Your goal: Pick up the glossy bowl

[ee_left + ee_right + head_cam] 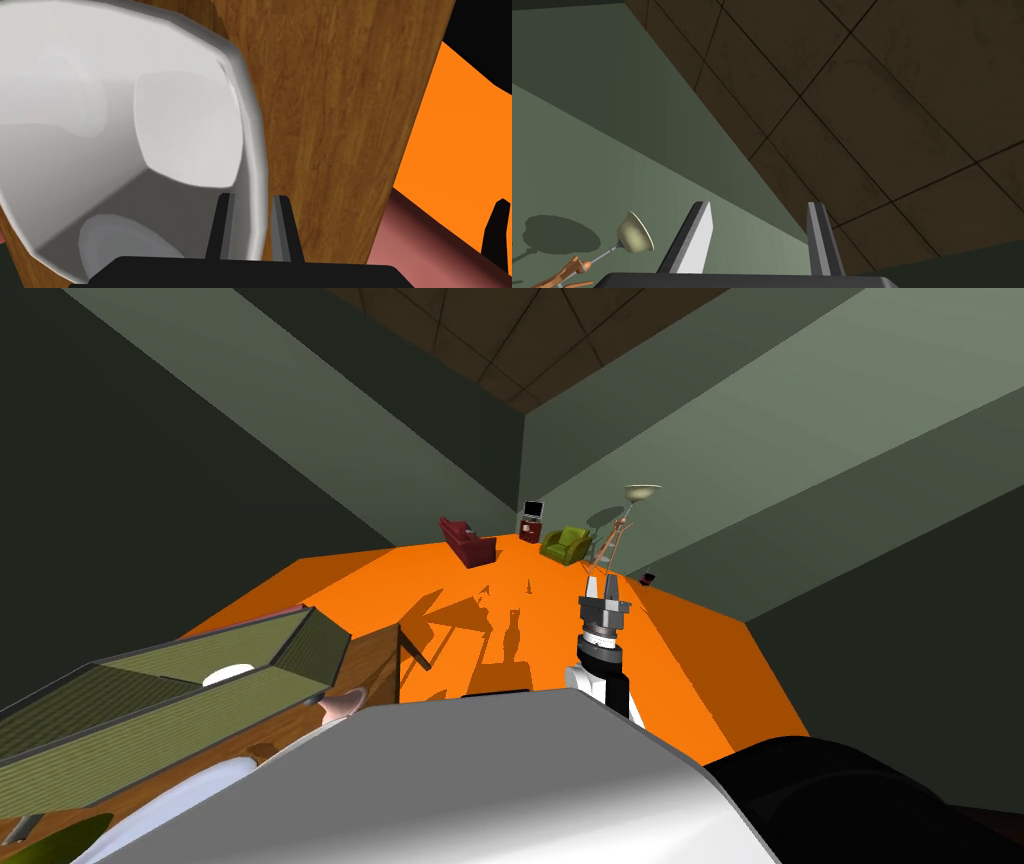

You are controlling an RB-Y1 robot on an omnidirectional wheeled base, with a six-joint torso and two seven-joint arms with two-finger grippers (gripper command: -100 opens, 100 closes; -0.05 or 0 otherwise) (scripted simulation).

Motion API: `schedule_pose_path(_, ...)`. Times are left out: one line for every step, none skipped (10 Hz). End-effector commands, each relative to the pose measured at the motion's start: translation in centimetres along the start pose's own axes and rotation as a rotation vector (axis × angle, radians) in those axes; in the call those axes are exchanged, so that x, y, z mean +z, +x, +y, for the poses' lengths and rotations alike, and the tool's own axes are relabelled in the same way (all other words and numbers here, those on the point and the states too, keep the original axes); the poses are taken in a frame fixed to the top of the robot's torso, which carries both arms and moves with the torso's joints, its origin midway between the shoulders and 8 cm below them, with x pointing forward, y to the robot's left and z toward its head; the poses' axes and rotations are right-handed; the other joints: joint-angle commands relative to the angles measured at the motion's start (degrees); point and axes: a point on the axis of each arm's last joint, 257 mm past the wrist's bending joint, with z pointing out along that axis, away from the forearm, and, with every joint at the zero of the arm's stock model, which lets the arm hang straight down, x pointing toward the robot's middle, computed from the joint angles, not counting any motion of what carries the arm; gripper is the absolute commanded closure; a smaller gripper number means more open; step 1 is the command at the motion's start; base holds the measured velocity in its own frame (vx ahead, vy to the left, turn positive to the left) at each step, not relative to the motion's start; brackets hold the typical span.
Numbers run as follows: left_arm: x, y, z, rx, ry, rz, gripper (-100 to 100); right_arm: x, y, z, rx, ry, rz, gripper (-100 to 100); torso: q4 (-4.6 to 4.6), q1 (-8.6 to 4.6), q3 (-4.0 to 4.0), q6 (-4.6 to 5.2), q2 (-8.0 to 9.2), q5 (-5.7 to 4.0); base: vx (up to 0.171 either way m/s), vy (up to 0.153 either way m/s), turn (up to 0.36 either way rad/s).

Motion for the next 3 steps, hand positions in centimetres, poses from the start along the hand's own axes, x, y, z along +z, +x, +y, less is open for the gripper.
schedule_pose_path(-0.88,-0.13,-0.14,0.003,-0.004,0.001,100,0.0,0.0,0.0,0.0,0.0,0.0,0,0.0,0.0,0.0,0.0,0.0,0.0,0.005,0.0,0.016)
schedule_pose_path(-0.51,-0.11,-0.02,0.001,-0.004,0.0,100,0.0,0.0,0.0,0.0,0.0,0.0,0,0.0,-0.01,-0.01,0.02,-0.01,-0.02,0.0,0.0,0.0)
schedule_pose_path(-0.56,-0.13,-0.06,0.001,-0.004,0.0,0,0.0,0.0,0.0,0.0,0.0,0.0,0,0.0,-0.01,-0.01,0.03,-0.02,-0.01,0.0,0.0,0.0)
